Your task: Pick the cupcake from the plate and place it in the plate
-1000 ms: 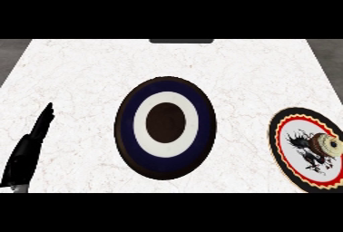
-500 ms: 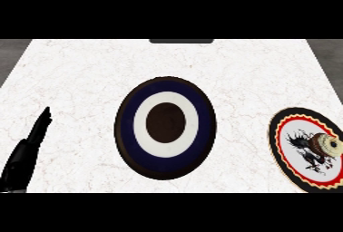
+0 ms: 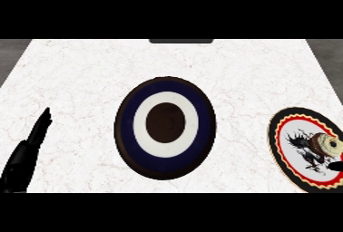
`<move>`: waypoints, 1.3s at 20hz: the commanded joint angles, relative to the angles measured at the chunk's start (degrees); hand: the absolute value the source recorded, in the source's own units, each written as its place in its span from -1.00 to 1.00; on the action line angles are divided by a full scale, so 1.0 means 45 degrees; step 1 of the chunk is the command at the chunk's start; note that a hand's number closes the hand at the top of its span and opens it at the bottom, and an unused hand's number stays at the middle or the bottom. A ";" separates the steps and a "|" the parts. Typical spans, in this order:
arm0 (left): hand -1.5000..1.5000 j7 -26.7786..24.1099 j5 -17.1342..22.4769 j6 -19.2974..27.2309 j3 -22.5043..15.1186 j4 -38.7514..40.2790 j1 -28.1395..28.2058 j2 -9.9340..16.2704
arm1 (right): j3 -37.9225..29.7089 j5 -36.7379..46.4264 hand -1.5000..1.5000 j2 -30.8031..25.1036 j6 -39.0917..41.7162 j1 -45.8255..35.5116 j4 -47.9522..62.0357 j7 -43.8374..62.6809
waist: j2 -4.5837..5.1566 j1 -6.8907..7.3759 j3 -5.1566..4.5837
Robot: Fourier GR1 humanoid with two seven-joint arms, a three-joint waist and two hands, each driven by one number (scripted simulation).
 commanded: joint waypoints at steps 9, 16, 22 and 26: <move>0.00 0.0361 -0.1209 -0.0709 0.0595 -0.0616 0.0235 -0.0968 | -0.0324 0.1674 -1.00 0.0830 0.0192 -0.0653 0.2226 -0.1580 | -0.0001 -0.0006 0.0000; 0.00 0.0507 -0.1177 -0.1108 0.1004 -0.1079 0.0371 -0.1221 | -0.0519 0.1872 1.00 0.1612 -0.0533 -0.1673 0.3067 -0.2643 | -0.0006 0.0034 0.0003; 0.00 -0.0908 -0.1531 -0.1703 0.1671 0.0311 0.0375 -0.1490 | -0.0649 0.2426 1.00 0.1469 -0.0570 -0.1444 0.3244 -0.3395 | -0.0005 -0.0024 -0.0005; 0.00 0.0515 -0.1433 -0.1735 0.1727 -0.0202 -0.0482 -0.1355 | 0.0394 0.3810 1.00 0.1646 -0.1821 -0.1168 0.1796 -0.3027 | -0.0024 -0.0066 -0.0010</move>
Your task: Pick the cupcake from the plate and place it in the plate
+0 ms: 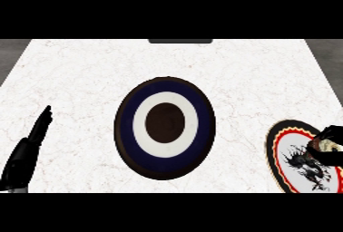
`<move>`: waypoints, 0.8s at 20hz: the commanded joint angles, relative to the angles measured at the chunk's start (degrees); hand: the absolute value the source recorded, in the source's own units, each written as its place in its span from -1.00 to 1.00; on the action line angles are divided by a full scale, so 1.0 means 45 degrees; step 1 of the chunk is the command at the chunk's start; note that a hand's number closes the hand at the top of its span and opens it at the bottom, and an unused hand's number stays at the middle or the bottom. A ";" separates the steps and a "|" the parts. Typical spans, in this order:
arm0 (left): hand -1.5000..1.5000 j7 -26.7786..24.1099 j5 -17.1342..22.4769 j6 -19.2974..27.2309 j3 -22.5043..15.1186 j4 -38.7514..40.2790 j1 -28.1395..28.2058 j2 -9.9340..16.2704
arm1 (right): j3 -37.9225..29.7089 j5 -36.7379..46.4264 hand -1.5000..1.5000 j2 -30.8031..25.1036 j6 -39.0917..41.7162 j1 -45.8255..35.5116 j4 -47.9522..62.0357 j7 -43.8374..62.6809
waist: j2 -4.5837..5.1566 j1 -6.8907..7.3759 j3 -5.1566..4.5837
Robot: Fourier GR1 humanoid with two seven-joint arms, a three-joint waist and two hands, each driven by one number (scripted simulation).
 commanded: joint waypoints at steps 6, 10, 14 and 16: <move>0.00 0.0312 -0.0351 0.0167 -0.0117 -0.0049 -0.0156 -0.0146 | 0.3286 0.4864 1.00 0.1644 -0.4961 0.1452 -0.2600 -0.0106 | -0.0013 -0.0083 0.0011; 0.00 -0.0079 -0.0022 -0.0122 0.0328 0.0307 -0.0157 -0.0013 | 0.2819 0.5392 1.00 0.1976 -0.6787 0.2631 -0.4589 0.0749 | -0.0021 -0.0169 0.0010; 0.00 -0.0469 -0.0101 -0.0036 0.0324 0.0878 -0.0367 -0.0266 | 0.2595 0.5505 1.00 0.1895 -0.7179 0.3562 -0.7563 0.1261 | -0.0030 -0.0269 0.0001; 0.00 -0.0363 -0.0474 0.0399 0.0115 0.0828 -0.0304 -0.0561 | 0.2283 0.5579 1.00 0.1802 -0.7846 0.4025 -0.8566 0.0848 | -0.0042 -0.0336 0.0001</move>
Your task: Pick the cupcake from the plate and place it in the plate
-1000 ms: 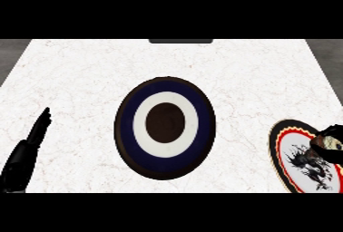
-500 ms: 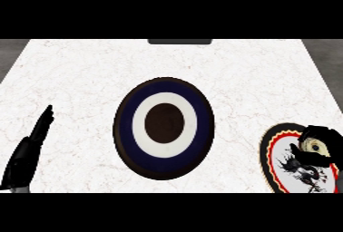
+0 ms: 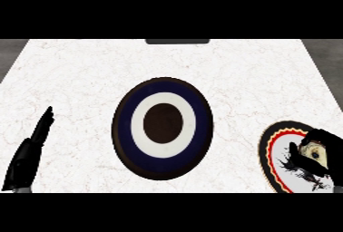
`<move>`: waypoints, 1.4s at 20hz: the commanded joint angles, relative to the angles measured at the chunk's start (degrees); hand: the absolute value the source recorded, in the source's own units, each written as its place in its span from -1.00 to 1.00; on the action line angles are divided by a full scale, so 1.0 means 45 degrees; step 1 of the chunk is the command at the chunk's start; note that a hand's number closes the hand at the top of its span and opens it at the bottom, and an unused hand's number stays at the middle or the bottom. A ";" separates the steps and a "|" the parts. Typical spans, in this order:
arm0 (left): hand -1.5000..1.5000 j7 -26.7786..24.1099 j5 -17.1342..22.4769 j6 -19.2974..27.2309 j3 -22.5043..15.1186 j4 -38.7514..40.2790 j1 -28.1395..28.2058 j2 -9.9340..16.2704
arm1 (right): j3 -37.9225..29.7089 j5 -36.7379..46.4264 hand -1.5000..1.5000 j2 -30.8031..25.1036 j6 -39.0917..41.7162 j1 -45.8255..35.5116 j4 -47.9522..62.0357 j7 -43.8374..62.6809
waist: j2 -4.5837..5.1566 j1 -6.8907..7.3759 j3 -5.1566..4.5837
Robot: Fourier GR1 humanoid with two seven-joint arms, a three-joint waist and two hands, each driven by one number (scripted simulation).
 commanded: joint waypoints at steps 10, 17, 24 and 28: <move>0.00 -0.0051 -0.0473 0.0197 0.0004 -0.0216 0.0188 -0.0102 | 0.0992 -0.1160 1.00 0.0333 0.0576 0.2495 -0.8603 -0.0570 | 0.0016 -0.0008 0.0032; 0.00 -0.0363 -0.0278 -0.0253 0.0022 -0.0121 0.0404 -0.0282 | 0.3454 0.1361 1.00 0.1348 0.1969 0.0456 -1.0677 0.2865 | 0.0067 0.0242 0.0029; 0.00 0.0715 -0.0257 -0.0639 -0.0002 -0.1094 0.0233 -0.0102 | 0.5624 0.3144 1.00 0.3827 0.3330 -0.3606 -0.9059 0.6508 | 0.0072 0.0412 0.0031; 0.00 -0.0325 -0.0637 -0.0342 0.0104 0.0335 -0.0242 -0.0268 | 0.5425 0.3234 1.00 0.4828 0.4274 -0.5750 -0.7205 0.7388 | 0.0085 0.0308 0.0029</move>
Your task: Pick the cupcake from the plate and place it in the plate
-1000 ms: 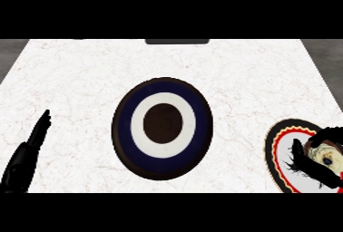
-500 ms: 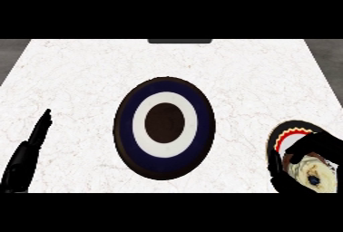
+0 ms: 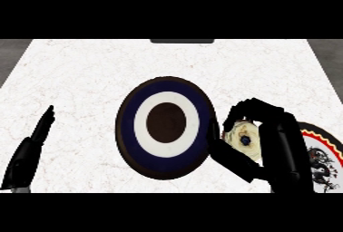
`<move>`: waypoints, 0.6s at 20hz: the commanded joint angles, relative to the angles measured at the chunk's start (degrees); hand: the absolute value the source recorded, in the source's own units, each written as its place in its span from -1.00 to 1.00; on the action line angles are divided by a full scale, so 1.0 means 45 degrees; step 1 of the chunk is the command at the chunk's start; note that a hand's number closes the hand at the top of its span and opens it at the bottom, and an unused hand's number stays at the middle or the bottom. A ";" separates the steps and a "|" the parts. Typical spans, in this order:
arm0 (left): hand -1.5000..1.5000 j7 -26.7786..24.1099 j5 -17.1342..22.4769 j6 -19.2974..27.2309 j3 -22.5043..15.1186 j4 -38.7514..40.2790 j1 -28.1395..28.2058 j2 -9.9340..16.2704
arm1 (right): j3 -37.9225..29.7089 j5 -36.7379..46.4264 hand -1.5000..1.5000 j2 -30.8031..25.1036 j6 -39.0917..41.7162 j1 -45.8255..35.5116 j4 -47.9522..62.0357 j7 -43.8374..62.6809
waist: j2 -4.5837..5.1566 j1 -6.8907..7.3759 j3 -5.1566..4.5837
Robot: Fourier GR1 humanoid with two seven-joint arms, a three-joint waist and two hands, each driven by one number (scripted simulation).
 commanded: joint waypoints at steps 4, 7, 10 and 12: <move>0.00 0.0020 0.0009 -0.0211 0.0151 0.0156 -0.0174 0.0054 | 0.1248 0.0345 1.00 0.1330 -0.0679 -0.2804 0.4317 0.1495 | 0.0023 0.0097 0.0009; 0.00 0.0188 -0.0172 -0.0075 -0.0068 -0.0465 0.0012 -0.0221 | 0.1965 -0.0269 1.00 0.1348 -0.1472 -0.3293 0.5611 0.1777 | 0.0006 0.0064 0.0014; 0.00 -0.0245 0.0110 -0.0440 0.0365 0.0365 -0.0207 0.0035 | 0.1928 -0.1157 1.00 0.1357 -0.2426 -0.4501 0.7686 0.1183 | 0.0021 0.0062 0.0012; 0.00 0.0741 0.0001 -0.0307 0.0346 -0.0149 -0.0682 0.0061 | 0.2267 -0.2029 1.00 0.1360 -0.2716 -0.5081 0.8728 0.1237 | 0.0038 0.0132 0.0015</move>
